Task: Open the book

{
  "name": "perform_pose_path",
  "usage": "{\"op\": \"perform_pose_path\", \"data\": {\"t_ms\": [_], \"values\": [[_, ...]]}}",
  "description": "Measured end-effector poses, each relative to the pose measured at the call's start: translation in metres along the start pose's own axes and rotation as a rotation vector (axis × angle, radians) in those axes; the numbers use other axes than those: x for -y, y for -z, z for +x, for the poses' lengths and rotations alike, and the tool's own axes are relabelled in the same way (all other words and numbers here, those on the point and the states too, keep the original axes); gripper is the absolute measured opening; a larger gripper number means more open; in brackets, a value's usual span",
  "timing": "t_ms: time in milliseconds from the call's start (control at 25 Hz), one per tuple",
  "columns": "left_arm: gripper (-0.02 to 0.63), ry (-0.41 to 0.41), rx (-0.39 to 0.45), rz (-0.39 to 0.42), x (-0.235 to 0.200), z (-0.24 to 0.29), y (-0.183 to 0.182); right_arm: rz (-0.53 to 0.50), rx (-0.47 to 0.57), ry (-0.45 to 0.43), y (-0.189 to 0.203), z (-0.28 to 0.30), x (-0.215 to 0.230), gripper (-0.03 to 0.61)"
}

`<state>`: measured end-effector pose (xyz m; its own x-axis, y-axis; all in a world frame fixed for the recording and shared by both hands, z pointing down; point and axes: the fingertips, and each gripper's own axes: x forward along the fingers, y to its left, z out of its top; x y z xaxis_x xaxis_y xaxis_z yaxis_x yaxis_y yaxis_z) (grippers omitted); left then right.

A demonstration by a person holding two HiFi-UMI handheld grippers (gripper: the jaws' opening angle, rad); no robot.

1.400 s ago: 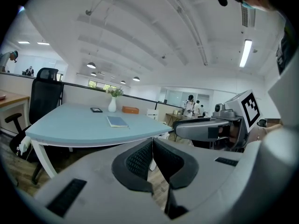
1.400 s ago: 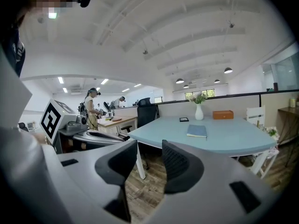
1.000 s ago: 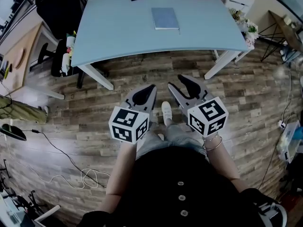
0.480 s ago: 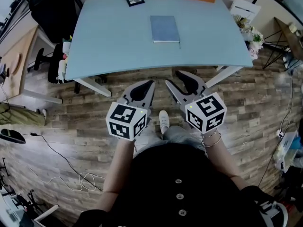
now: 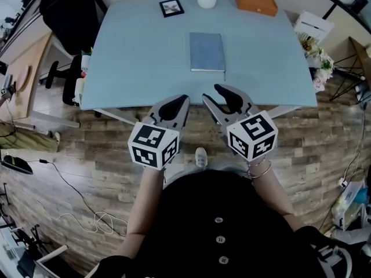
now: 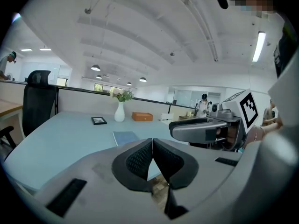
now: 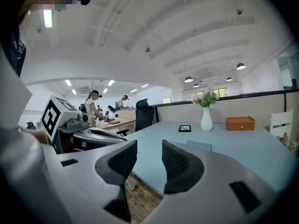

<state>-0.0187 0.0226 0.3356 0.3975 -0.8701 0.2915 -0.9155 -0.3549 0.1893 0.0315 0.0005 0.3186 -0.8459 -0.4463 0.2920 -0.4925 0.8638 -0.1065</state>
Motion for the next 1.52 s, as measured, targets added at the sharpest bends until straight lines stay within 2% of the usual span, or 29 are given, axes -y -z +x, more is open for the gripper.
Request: {"op": "perform_pose_path", "data": {"t_ms": [240, 440, 760, 1120, 1520], "values": [[0.012, -0.047, 0.010, -0.010, -0.022, 0.012, -0.015, -0.011, 0.008, -0.063, -0.009, 0.018, 0.007, 0.150], [0.012, -0.060, -0.008, -0.020, -0.030, 0.021, -0.013, 0.018, 0.000, -0.105, -0.001, 0.020, 0.007, 0.147], [0.012, -0.064, -0.033, -0.041, -0.036, 0.029, -0.010, 0.031, -0.016, -0.110, 0.001, 0.035, 0.020, 0.146], [0.012, -0.079, -0.060, -0.070, -0.068, 0.040, -0.004, 0.037, -0.036, -0.107, -0.003, 0.069, 0.037, 0.146], [0.012, -0.021, -0.084, -0.088, -0.106, 0.078, -0.012, 0.013, -0.074, -0.069, -0.014, 0.121, 0.068, 0.146]]}}
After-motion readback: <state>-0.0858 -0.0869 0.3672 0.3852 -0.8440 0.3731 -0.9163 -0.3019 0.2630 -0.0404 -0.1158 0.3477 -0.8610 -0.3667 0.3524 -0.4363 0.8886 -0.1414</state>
